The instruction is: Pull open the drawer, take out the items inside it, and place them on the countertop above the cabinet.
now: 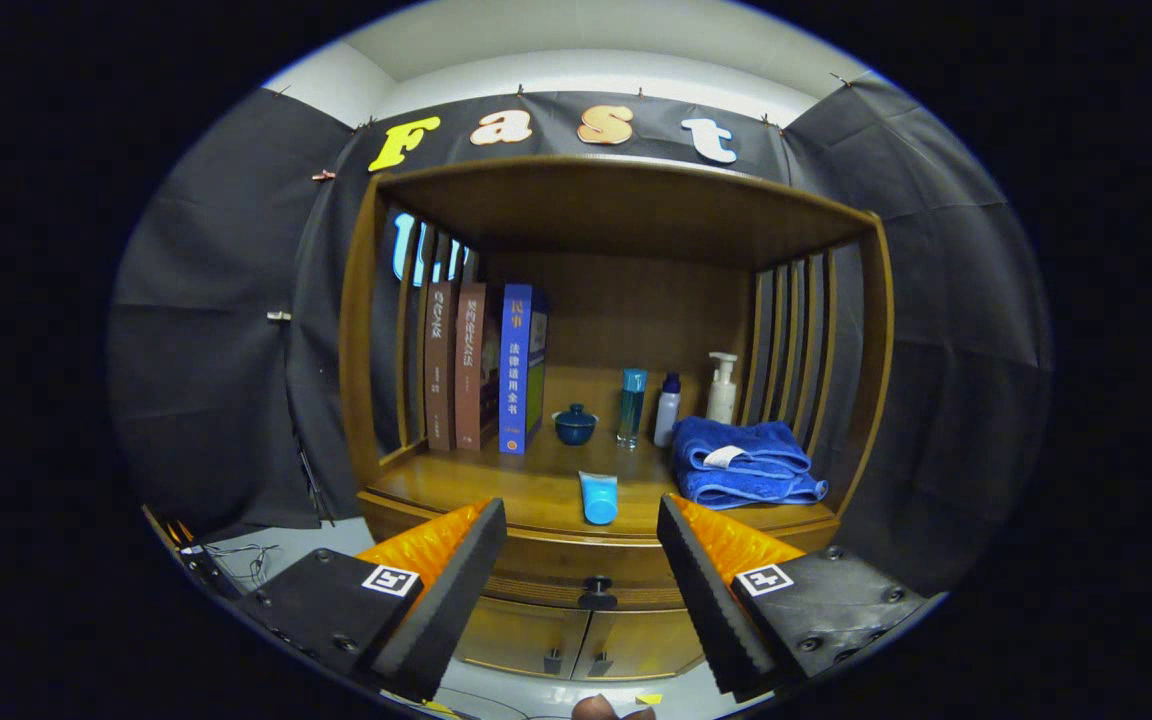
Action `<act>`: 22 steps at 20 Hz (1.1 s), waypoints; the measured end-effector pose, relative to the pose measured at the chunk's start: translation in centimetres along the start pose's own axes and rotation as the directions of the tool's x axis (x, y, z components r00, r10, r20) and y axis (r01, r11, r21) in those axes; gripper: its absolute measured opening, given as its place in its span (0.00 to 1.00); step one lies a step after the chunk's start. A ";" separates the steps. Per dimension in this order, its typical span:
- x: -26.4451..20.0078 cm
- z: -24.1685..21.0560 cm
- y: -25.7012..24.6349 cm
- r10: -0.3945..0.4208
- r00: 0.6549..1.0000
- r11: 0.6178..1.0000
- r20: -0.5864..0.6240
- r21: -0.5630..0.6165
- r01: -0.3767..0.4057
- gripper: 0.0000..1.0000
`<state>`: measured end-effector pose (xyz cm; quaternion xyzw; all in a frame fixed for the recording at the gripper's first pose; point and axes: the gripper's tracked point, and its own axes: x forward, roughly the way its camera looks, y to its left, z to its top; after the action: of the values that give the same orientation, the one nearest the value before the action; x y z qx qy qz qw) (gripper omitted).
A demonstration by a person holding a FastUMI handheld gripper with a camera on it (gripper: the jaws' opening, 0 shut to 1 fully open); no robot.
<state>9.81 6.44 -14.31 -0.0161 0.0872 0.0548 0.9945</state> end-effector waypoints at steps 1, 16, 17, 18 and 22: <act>-1.4 0.9 0.4 0.013 1.000 1.000 0.010 0.011 -0.013 0.99; -13.5 8.2 -1.1 0.031 0.995 0.999 0.099 0.031 -0.035 0.99; -13.5 8.3 -1.3 0.024 0.995 0.999 0.094 0.030 -0.027 0.99; -13.6 8.5 -1.4 0.020 0.996 0.999 0.091 0.030 -0.023 0.99; -14.0 9.3 -1.2 0.020 0.995 0.999 0.099 0.036 -0.023 0.99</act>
<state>-2.16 4.16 -2.65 0.0061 0.0392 0.0646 0.9971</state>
